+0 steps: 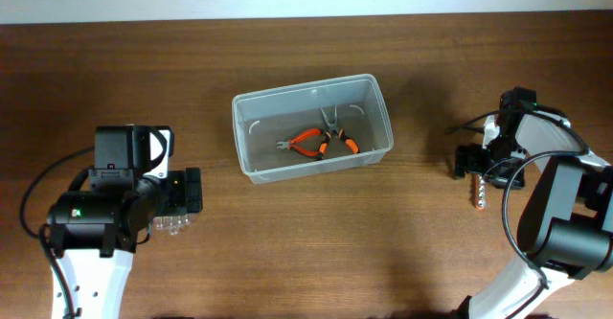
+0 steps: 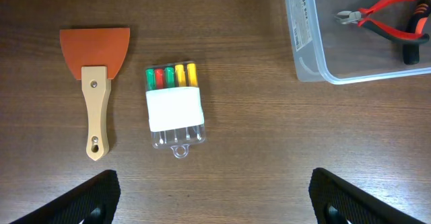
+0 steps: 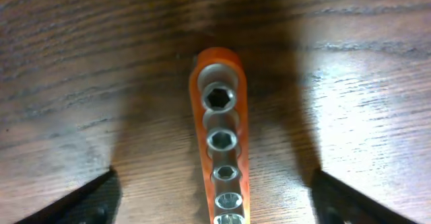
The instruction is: Pack container
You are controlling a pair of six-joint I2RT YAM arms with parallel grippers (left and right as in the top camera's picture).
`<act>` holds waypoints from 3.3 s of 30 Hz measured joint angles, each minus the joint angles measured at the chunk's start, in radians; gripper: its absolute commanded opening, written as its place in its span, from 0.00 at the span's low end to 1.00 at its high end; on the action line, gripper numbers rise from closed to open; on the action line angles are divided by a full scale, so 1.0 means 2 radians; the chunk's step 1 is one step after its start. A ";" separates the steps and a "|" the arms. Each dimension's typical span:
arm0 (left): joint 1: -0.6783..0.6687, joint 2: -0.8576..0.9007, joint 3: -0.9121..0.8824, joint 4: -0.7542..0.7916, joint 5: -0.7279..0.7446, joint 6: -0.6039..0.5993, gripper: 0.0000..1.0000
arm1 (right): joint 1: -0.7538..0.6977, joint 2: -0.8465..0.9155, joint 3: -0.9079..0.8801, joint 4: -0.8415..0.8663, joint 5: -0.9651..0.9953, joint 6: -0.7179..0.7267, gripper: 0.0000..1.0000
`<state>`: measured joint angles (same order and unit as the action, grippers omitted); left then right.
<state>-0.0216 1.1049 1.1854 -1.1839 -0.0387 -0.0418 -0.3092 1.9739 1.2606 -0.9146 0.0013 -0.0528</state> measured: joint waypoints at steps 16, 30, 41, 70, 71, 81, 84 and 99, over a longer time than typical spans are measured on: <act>0.000 0.000 0.000 0.000 0.000 0.000 0.92 | -0.001 0.001 0.002 -0.002 0.002 0.001 0.11; 0.000 0.000 0.000 0.000 0.000 0.000 0.92 | -0.001 0.005 0.013 -0.016 -0.006 0.002 0.04; 0.000 0.000 0.000 0.000 0.000 0.000 0.92 | 0.047 0.003 0.263 -0.189 -0.027 -0.038 0.04; 0.000 0.000 0.000 0.000 0.000 0.000 0.92 | 0.401 0.088 0.392 -0.203 -0.097 -0.497 0.04; 0.000 0.000 0.000 0.000 0.000 0.000 0.92 | 0.401 0.103 0.392 -0.202 -0.101 -0.499 0.04; 0.000 0.000 0.000 0.000 0.000 0.000 0.92 | 0.401 0.161 0.389 -0.196 -0.131 -0.507 0.19; 0.000 0.000 0.000 0.000 0.000 0.000 0.92 | 0.401 0.161 0.388 -0.194 -0.136 -0.509 0.32; -0.010 0.000 0.000 0.000 0.000 0.006 0.84 | 0.382 0.157 0.411 -0.198 -0.133 -0.445 0.53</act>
<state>-0.0414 1.1049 1.1854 -1.1831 -0.0387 -0.0292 0.4553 2.2875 2.0819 -1.3113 -0.2653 -0.9421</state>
